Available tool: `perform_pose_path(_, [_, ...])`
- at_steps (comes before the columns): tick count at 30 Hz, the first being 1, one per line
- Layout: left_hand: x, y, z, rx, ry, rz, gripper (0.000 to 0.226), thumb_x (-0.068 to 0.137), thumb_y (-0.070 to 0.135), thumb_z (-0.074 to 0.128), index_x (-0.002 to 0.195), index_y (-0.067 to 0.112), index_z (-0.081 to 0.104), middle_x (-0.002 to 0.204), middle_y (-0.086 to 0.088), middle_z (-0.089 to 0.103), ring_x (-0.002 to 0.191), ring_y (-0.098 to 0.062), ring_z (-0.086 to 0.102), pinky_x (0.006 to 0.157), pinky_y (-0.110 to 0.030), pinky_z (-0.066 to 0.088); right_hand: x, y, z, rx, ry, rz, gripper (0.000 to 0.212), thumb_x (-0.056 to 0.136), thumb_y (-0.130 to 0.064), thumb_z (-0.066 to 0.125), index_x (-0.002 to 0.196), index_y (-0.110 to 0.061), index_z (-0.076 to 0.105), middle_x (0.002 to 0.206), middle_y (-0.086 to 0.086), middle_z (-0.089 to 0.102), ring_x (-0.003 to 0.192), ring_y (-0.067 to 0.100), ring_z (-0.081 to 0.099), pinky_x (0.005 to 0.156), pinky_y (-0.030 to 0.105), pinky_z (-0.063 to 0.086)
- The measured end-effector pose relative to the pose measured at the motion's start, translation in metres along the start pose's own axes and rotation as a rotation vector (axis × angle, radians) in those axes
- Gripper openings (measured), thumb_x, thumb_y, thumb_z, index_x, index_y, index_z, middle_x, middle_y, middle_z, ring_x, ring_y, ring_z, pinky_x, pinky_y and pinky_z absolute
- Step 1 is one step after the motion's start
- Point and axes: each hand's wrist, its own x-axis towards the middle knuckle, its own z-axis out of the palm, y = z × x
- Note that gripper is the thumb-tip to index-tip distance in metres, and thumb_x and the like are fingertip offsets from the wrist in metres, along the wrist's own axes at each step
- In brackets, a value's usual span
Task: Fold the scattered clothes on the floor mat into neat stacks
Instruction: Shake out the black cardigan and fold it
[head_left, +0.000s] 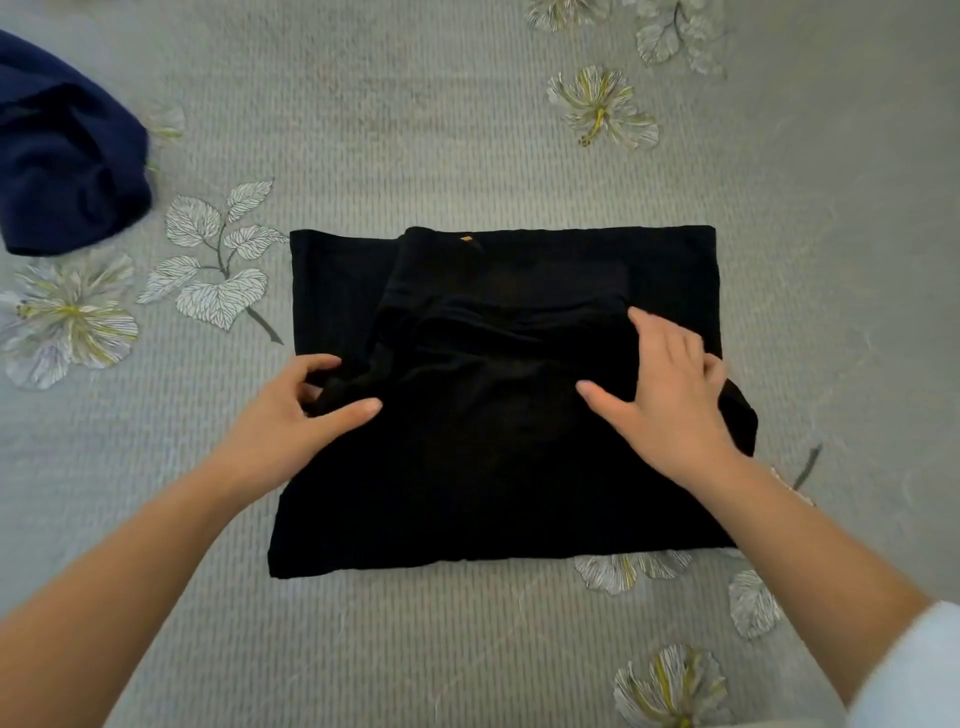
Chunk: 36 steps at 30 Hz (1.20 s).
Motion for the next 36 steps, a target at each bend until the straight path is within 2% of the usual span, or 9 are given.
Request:
perform_pose_path(2, [0.007,-0.004,-0.002,-0.122,0.1,-0.021,0.008,0.088,0.029,0.066,0.096,0.029,0.064,0.08,0.005,0.068,0.073,-0.013,0.064,0.058,-0.018,0.044,0.02,-0.019,0.002,0.199,0.028,0.192,0.081,0.083,-0.053,0.062,0.146,-0.017,0.025,0.135,0.0,0.046,0.13,0.021,0.035,0.109,0.046,0.019])
perform_pose_path(5, [0.014,-0.009,-0.011,-0.212,0.088,-0.144,0.015,0.088,0.023,0.059,0.076,0.017,0.066,0.055,0.006,0.061,0.052,-0.012,0.055,0.051,-0.027,0.039,0.049,-0.029,-0.001,0.425,-0.024,0.47,0.056,0.08,-0.055,0.063,0.122,-0.019,0.056,0.114,-0.003,0.061,0.114,0.023,0.052,0.108,0.046,0.028])
perform_pose_path(7, [0.017,-0.007,-0.016,-0.088,0.043,-0.123,0.013,0.076,0.022,0.06,0.078,0.009,0.065,0.055,0.002,0.058,0.048,-0.012,0.053,0.052,-0.027,0.039,0.058,-0.026,-0.004,0.44,-0.075,0.442,0.031,0.08,-0.042,0.067,0.1,-0.019,0.065,0.097,-0.003,0.067,0.099,0.023,0.06,0.101,0.049,0.039])
perform_pose_path(12, [0.042,0.04,0.003,0.077,0.188,0.087,0.048,0.072,0.053,0.06,0.114,0.03,0.063,0.085,0.019,0.065,0.084,-0.002,0.06,0.073,-0.02,0.041,0.06,-0.023,-0.007,0.562,-0.074,0.258,0.01,0.085,-0.021,0.063,0.096,-0.021,0.063,0.09,-0.005,0.067,0.088,0.014,0.064,0.081,0.033,0.053])
perform_pose_path(17, [0.067,0.087,0.029,0.264,0.352,0.168,0.034,0.085,0.046,0.061,0.111,0.023,0.065,0.093,0.009,0.06,0.105,-0.021,0.06,0.1,-0.047,0.04,0.064,-0.022,-0.015,0.604,0.152,0.156,0.011,0.085,-0.017,0.058,0.089,-0.027,0.061,0.084,-0.015,0.064,0.083,0.001,0.062,0.071,0.015,0.047])
perform_pose_path(21, [0.072,0.097,0.035,0.086,0.504,0.238,0.031,0.091,0.04,0.054,0.119,0.029,0.056,0.103,0.008,0.06,0.109,-0.02,0.055,0.106,-0.046,0.031,0.082,-0.022,-0.014,0.602,0.228,0.152,0.026,0.089,-0.026,0.058,0.115,-0.024,0.057,0.1,-0.021,0.06,0.102,0.003,0.059,0.088,0.016,0.045])
perform_pose_path(26, [0.04,0.072,0.087,0.47,0.504,0.421,0.055,0.099,0.042,0.033,0.15,0.027,0.019,0.158,-0.003,0.015,0.146,-0.018,0.007,0.114,-0.047,0.005,0.058,-0.017,0.015,0.059,0.119,-0.133,0.064,0.095,-0.036,0.047,0.15,-0.015,0.022,0.156,0.004,0.024,0.144,0.019,0.017,0.112,0.044,0.013])
perform_pose_path(30, [0.013,0.025,0.131,0.744,0.281,0.388,0.056,0.097,0.053,0.012,0.151,0.04,0.002,0.16,0.001,-0.012,0.146,-0.018,-0.016,0.117,-0.048,-0.001,0.025,0.023,0.033,-0.231,-0.108,-0.354,0.062,0.097,-0.049,0.021,0.153,-0.025,0.007,0.161,0.001,0.002,0.148,0.018,-0.005,0.117,0.043,-0.003])
perform_pose_path(36, [0.015,0.017,0.141,0.745,0.313,0.304,0.057,0.095,0.057,0.011,0.15,0.042,0.003,0.159,0.003,-0.014,0.145,-0.016,-0.02,0.114,-0.038,-0.015,0.036,0.071,0.03,-0.303,-0.15,-0.343,0.061,0.096,-0.057,0.012,0.151,-0.034,0.0,0.161,-0.001,-0.002,0.147,0.02,-0.011,0.115,0.042,-0.014])
